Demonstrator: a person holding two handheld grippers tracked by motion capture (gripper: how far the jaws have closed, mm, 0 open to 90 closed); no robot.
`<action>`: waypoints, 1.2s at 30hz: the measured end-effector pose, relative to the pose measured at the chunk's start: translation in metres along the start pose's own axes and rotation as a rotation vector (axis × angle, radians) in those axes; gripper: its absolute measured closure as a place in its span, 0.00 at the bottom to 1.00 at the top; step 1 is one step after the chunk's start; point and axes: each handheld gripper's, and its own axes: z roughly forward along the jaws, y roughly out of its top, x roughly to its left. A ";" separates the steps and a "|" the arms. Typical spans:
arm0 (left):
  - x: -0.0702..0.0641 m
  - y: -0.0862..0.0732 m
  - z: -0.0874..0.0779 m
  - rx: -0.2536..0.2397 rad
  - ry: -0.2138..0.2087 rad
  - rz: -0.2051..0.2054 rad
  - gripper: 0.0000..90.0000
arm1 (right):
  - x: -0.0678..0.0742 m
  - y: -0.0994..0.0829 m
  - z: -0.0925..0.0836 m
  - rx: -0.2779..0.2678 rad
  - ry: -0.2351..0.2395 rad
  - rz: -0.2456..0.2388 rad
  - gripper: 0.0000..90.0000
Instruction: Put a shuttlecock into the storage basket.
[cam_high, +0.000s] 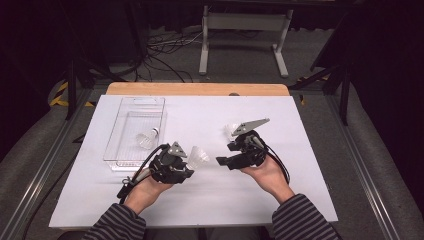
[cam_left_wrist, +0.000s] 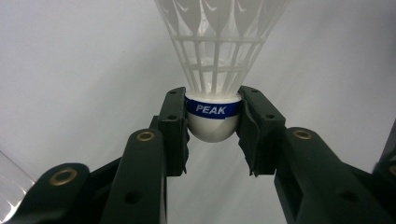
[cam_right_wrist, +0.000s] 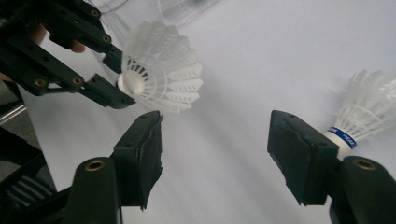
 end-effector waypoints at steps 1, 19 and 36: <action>0.000 0.000 -0.001 0.001 0.000 0.000 0.72 | 0.000 -0.001 -0.001 -0.002 -0.005 0.002 0.39; 0.004 -0.005 -0.012 -0.019 -0.013 -0.018 0.72 | -0.007 -0.024 -0.010 -0.062 -0.038 -0.005 0.34; 0.004 -0.005 -0.021 -0.022 -0.004 -0.015 0.72 | -0.017 -0.051 -0.022 -0.132 -0.110 0.025 0.26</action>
